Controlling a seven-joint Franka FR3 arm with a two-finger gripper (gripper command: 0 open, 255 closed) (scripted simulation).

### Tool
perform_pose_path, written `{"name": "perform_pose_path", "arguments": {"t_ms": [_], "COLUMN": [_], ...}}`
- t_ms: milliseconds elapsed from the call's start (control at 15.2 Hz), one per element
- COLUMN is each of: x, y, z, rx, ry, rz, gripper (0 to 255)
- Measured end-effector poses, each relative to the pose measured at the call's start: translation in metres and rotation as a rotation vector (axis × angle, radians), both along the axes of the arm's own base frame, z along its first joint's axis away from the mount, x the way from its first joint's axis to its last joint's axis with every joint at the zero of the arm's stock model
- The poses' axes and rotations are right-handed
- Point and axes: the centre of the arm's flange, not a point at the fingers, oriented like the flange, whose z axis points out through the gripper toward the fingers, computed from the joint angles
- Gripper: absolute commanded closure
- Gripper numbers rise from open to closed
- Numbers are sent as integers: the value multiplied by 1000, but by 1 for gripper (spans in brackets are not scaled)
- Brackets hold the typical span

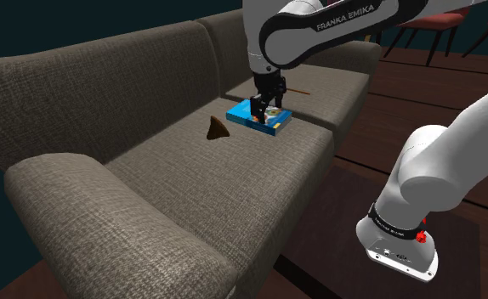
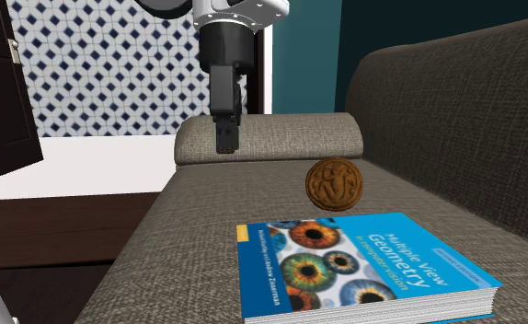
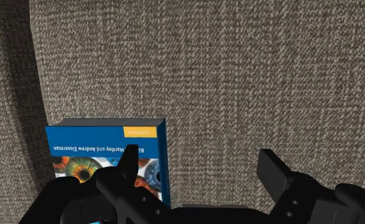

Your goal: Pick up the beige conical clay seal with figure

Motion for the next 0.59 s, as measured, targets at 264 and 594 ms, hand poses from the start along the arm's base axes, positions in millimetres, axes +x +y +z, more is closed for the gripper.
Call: {"name": "perform_pose_path", "arguments": {"t_ms": [264, 594], "x": [40, 90], "y": [21, 58], "z": [-6, -22], "rx": [-29, -65], "ry": [-51, -116], "rz": [17, 38], "gripper": [0, 0]}}
